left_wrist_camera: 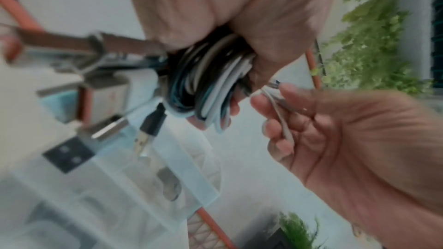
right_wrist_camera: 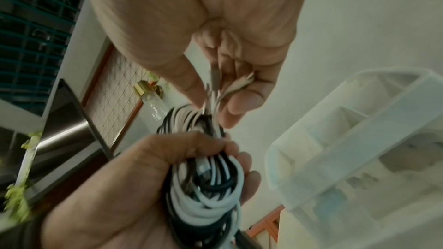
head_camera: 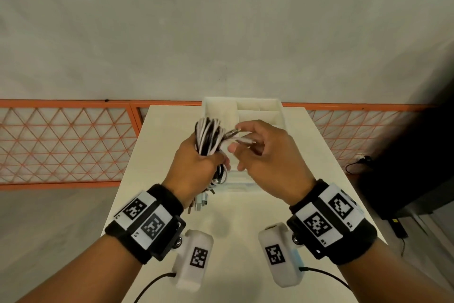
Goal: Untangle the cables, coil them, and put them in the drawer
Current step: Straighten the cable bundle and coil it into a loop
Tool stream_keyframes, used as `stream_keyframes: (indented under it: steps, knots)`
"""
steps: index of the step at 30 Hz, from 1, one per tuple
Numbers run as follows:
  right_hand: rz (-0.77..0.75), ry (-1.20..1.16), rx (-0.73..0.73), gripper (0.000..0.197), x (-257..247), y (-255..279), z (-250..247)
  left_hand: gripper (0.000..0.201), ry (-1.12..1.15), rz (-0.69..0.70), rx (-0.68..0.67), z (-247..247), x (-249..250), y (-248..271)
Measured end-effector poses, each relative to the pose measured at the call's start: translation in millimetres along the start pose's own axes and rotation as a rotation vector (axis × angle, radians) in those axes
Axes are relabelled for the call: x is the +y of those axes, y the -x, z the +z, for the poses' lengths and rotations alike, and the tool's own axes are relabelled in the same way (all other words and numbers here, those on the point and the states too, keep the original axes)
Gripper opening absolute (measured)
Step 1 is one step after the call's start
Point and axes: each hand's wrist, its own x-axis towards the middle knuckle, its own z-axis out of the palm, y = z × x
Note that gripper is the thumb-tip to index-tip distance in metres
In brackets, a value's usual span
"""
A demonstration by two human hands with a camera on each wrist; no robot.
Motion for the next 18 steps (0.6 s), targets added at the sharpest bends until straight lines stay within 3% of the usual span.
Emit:
stream_keyframes:
  steps: [2, 5, 8, 10, 13, 15, 18]
  knots:
    - [0.065, -0.101, 0.027, 0.009, 1, -2, -9, 0.006, 0.135, -0.039, 0.036, 0, -2, 2]
    - [0.091, -0.244, 0.031, 0.012, 3, 2, -11, 0.012, 0.306, -0.083, 0.016, 2, 0, 5]
    - [0.053, -0.363, 0.071, 0.012, 0, 11, 6, 0.034, 0.429, -0.085, -0.078, 7, 7, 8]
    - [-0.007, -0.310, 0.140, 0.014, 2, 16, 20, 0.049, 0.451, -0.072, -0.122, 11, 9, 11]
    - [-0.170, -0.036, 0.227, 0.016, 12, 20, 36, 0.034, 0.498, -0.092, -0.152, 12, 8, 12]
    - [-0.263, 0.089, 0.154, 0.015, 16, 20, 37, 0.023, 0.565, -0.135, -0.131, 11, 6, 12]
    - [-0.341, 0.101, 0.035, 0.013, 14, 19, 26, 0.025, 0.615, -0.182, -0.093, 9, 2, 12]
